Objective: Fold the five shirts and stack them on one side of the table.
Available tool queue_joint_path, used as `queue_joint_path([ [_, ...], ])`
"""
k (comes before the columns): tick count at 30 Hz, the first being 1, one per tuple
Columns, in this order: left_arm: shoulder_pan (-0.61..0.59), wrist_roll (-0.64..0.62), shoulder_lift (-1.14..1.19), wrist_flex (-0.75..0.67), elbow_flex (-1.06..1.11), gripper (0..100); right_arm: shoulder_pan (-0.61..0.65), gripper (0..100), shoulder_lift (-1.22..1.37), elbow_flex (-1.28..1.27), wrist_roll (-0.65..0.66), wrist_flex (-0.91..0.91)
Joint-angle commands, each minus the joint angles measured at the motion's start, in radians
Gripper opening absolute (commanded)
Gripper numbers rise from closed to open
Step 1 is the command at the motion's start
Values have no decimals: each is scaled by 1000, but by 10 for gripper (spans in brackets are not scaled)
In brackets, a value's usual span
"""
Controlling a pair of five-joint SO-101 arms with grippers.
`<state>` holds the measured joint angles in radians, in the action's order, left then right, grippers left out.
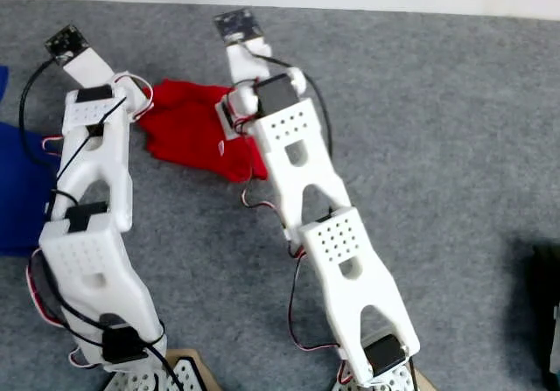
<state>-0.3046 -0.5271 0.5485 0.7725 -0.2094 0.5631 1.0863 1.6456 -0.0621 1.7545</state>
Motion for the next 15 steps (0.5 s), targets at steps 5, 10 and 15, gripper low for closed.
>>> queue_joint_path([
  [5,24,2,131,74,-300,7,24,6,-18,88,-71,18],
  [10,27,2,188,124,-389,7,76,5,-197,-234,-84,18],
  [15,28,2,202,129,-409,7,71,6,-527,-710,-86,-12],
])
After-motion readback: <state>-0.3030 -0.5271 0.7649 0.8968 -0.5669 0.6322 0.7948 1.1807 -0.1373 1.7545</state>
